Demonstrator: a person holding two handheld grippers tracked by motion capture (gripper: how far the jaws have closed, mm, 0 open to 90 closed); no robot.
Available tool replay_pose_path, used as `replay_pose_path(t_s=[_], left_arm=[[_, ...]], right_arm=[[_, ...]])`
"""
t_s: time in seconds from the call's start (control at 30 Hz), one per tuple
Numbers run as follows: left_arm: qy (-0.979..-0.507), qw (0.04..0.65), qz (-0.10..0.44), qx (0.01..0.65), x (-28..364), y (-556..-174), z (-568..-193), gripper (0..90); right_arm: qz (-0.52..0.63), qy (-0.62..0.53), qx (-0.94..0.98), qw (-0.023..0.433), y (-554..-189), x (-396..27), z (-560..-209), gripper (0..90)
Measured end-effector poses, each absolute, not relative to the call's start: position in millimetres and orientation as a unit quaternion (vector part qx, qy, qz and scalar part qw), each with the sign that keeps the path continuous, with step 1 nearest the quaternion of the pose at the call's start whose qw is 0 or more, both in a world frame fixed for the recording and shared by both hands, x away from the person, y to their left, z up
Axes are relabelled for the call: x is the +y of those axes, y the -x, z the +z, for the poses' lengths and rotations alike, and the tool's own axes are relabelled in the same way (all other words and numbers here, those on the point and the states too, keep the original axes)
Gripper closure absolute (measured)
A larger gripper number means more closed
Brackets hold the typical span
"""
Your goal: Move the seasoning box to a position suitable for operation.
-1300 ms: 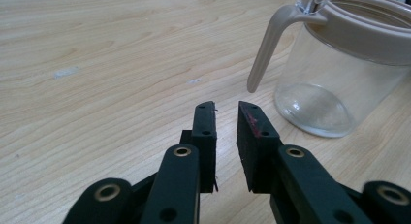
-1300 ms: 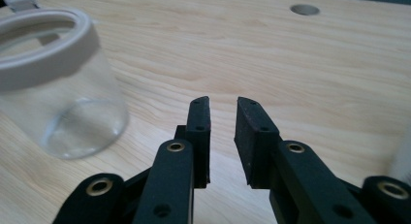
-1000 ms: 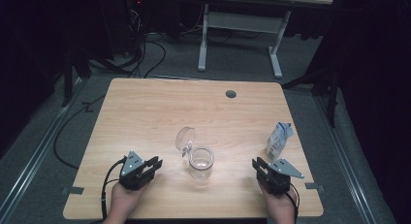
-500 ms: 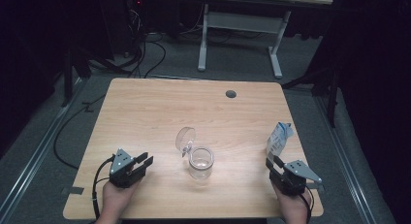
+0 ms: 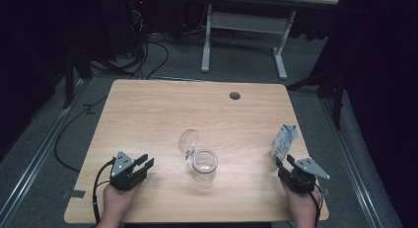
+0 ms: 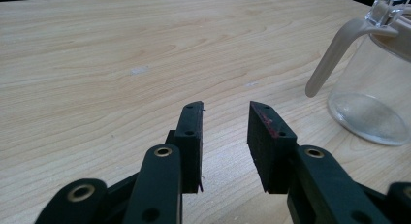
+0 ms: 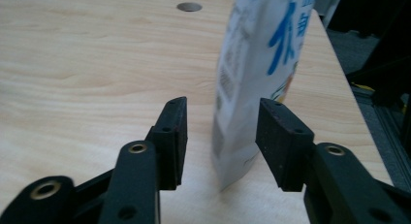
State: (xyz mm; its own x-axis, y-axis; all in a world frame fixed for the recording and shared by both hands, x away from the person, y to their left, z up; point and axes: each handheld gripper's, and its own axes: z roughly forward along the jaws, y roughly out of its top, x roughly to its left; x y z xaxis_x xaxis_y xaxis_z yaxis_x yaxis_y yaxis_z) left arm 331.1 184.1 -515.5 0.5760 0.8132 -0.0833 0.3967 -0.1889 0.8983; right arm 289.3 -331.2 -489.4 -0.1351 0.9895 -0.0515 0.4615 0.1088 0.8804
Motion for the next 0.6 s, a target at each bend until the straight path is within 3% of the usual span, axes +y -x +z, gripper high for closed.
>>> replay_pose_path(t_s=[0.37,0.6], left_arm=[[-0.746,0.485,0.216,0.402,178,-329,-519,66.5],[-0.751,0.487,0.217,0.390,172,-325,-519,66.0]], right_arm=[[0.385,-0.571,0.624,0.369,-321,-333,-480,44.8],[0.382,-0.572,0.619,0.379,-318,-337,-484,64.5]])
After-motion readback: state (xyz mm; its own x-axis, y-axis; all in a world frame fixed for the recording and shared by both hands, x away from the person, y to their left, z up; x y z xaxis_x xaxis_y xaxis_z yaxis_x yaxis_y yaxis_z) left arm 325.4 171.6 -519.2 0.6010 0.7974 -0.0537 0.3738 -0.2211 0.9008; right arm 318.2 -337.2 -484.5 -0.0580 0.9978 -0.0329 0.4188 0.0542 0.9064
